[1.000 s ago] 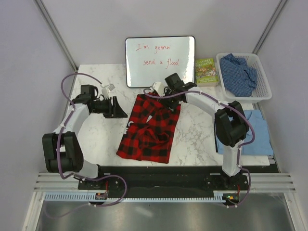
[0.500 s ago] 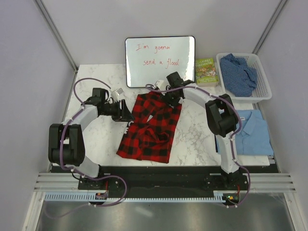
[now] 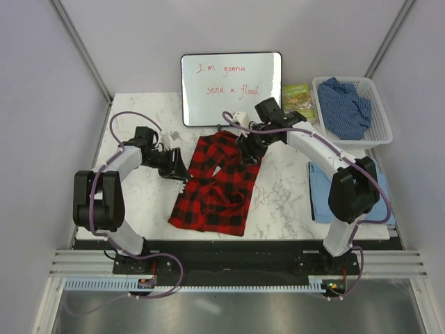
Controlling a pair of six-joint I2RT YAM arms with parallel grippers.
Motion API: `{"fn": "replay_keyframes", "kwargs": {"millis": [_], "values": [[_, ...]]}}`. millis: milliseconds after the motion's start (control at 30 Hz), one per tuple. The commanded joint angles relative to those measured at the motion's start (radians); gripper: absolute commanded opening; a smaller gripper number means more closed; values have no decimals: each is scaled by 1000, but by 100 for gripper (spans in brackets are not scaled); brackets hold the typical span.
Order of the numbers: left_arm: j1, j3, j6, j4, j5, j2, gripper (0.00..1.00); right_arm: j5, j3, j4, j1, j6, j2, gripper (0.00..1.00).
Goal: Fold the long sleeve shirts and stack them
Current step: Fold the shirt
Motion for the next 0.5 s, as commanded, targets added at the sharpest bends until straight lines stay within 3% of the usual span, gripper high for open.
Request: {"fn": "replay_keyframes", "kwargs": {"millis": [0,300,467], "values": [[-26,24,57,-38,-26,16,49,-35,-87,19,-1,132,87,54],[-86,-75,-155,86,-42,100,40,89,-104,139,5,224,213,38],[-187,-112,-219,150,-17,97,40,197,-104,119,-17,201,260,29]]}}
